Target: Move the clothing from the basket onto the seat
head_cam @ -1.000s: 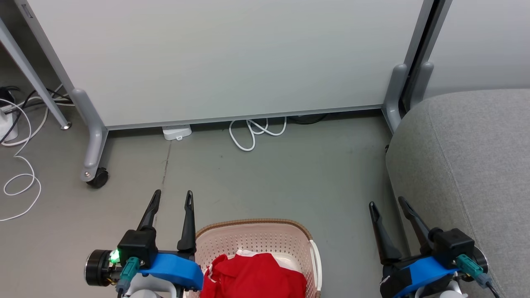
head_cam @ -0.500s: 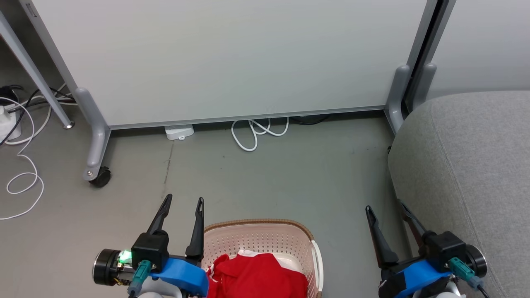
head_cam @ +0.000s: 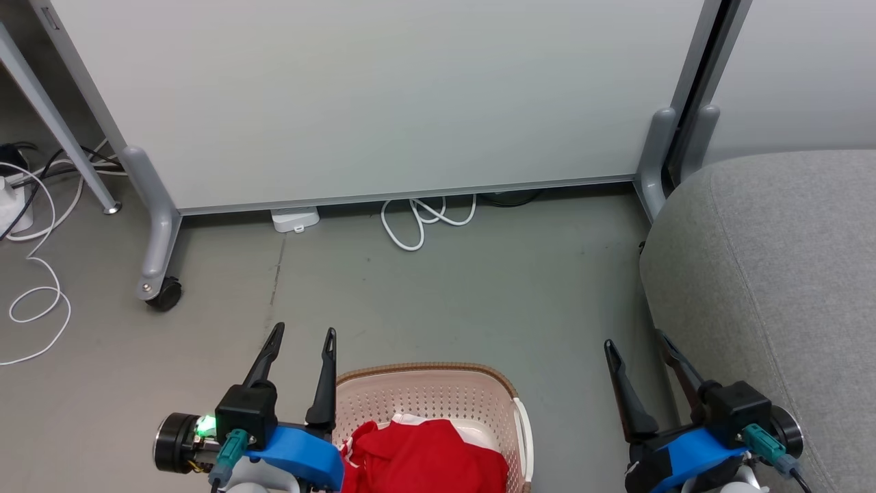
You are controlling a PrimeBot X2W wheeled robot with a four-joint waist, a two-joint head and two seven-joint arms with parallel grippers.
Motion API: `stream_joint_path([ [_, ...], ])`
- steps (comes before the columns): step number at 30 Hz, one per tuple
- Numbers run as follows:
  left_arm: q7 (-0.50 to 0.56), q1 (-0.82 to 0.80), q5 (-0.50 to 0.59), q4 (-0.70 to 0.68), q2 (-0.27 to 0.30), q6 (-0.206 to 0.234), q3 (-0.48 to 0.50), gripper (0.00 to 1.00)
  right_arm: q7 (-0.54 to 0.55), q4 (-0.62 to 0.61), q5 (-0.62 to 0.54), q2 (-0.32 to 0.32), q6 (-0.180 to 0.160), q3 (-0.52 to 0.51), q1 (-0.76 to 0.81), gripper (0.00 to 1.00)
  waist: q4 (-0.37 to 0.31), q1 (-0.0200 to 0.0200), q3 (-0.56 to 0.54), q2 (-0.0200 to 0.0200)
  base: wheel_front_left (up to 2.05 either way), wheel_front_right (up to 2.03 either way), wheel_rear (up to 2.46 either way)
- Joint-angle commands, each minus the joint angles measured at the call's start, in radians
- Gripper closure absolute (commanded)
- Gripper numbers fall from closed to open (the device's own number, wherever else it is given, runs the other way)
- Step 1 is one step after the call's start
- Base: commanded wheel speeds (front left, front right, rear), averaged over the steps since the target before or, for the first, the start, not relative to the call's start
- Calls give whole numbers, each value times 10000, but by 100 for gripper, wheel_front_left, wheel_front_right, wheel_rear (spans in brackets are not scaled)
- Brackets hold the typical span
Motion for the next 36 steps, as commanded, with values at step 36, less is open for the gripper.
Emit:
stream_joint_path([
  [36,10,-5807,-820,6233,712,-672,-3752,0,-35,-1218,-124,-39,3,-383,-2793,0,-1596,0,5313,0,0,0,0],
])
